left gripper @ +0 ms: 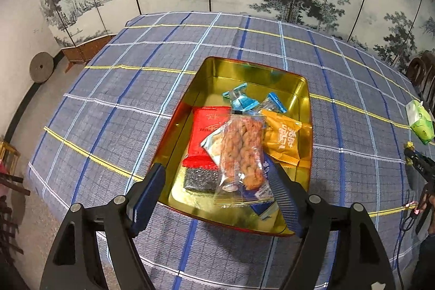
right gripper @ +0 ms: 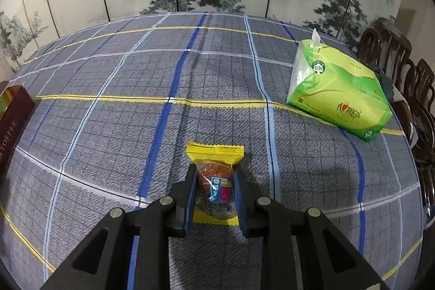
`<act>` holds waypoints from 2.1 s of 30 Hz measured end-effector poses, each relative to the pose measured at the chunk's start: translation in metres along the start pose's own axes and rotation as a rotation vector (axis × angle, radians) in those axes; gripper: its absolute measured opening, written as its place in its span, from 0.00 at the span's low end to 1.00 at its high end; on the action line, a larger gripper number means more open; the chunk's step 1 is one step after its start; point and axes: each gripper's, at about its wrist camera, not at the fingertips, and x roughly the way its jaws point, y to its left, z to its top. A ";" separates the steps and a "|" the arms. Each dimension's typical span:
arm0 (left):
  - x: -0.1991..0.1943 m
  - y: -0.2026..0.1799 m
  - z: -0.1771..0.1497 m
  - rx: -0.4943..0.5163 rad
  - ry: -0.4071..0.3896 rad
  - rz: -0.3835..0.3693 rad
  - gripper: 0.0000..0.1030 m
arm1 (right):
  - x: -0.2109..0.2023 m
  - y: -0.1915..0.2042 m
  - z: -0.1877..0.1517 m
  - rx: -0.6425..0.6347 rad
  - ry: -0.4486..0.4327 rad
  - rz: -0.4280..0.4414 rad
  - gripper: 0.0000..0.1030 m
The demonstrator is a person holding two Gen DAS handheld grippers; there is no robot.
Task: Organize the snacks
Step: 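Carry the yellow-ended cake into the gold tin and open the right gripper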
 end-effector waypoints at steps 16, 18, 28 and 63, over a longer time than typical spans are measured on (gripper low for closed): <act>0.000 0.032 -0.010 -0.048 -0.008 0.039 0.73 | -0.051 0.114 0.014 -0.124 -0.048 0.217 0.24; -0.002 0.038 -0.012 -0.056 -0.013 0.053 0.73 | -0.055 0.134 0.015 -0.143 -0.049 0.259 0.24; -0.003 0.067 -0.023 -0.086 -0.001 0.127 0.74 | -0.075 0.237 0.024 -0.273 -0.069 0.425 0.24; -0.007 0.090 -0.030 -0.132 0.014 0.159 0.78 | -0.048 0.365 0.028 -0.437 -0.024 0.409 0.25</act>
